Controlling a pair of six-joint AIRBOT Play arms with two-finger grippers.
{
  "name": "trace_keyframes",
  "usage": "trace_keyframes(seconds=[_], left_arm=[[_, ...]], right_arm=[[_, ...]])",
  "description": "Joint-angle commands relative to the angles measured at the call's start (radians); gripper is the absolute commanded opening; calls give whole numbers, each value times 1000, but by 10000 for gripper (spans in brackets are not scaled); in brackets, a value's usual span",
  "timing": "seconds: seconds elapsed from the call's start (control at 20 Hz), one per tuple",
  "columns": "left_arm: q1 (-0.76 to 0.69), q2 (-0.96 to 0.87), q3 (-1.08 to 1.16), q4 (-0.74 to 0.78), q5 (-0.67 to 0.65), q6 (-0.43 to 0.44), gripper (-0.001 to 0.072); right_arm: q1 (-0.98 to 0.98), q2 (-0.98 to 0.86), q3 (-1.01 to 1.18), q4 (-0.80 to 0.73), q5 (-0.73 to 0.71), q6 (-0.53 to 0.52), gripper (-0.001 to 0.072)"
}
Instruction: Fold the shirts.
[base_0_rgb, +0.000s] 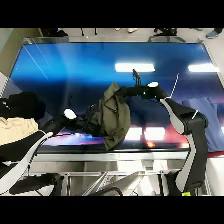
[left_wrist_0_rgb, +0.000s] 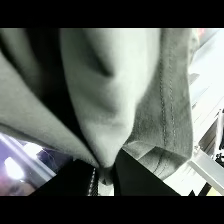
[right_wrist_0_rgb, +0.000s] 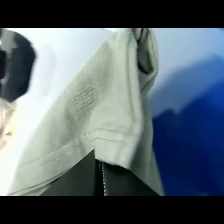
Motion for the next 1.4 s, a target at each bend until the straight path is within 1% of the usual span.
trace_keyframes(seconds=[0.0, 0.05, 0.15, 0.3, 0.4, 0.45, 0.5, 0.55, 0.65, 0.7, 0.8, 0.85, 0.9, 0.95, 1.05, 1.1, 1.25, 1.35], left_arm=[[28, 61, 2, -1, -21, 8, 37], [49, 113, 6, -1, -34, 14, 14], [108, 238, 58, -1, -97, 1, 14], [195, 440, 234, 0, -157, -72, 13], [225, 535, 388, 1, -190, -110, 13], [235, 572, 478, 10, -205, -134, 14], [241, 600, 571, 52, -207, -168, 13], [245, 621, 681, 126, -206, -210, 13], [264, 627, 904, 281, -207, -283, 13], [277, 610, 1016, 339, -209, -306, 13], [315, 527, 1241, 388, -244, -317, 13], [337, 466, 1330, 388, -281, -317, 13], [348, 411, 1371, 380, -304, -320, 14], [346, 361, 1367, 381, -312, -327, 14], [307, 287, 1247, 380, -303, -325, 14], [268, 248, 1164, 383, -301, -310, 14], [157, 113, 972, 385, -288, -197, 14], [117, 10, 892, 404, -256, -168, 14]], right_arm=[[0, 49, 90, 3, 134, -7, 23], [-2, 85, 113, -3, 166, -7, 23], [-8, 193, 143, -22, 203, -6, 23], [-9, 407, 145, -82, 248, 17, 23], [9, 563, 145, -84, 283, 20, 23], [18, 639, 145, -85, 273, 17, 23], [25, 721, 146, -96, 243, 14, 23], [26, 794, 150, -125, 208, 12, 23], [26, 921, 170, -267, 113, 19, 23], [25, 971, 178, -357, 56, 48, 23], [25, 1022, 182, -513, -13, 116, 23], [25, 1020, 181, -571, -11, 161, 23], [25, 1001, 180, -616, 3, 218, 22], [25, 968, 178, -636, 26, 255, 22], [25, 864, 175, -649, 90, 309, 22], [25, 798, 175, -649, 134, 330, 23], [25, 587, 174, -645, 265, 397, 22], [26, 455, 143, -645, 299, 423, 22]])
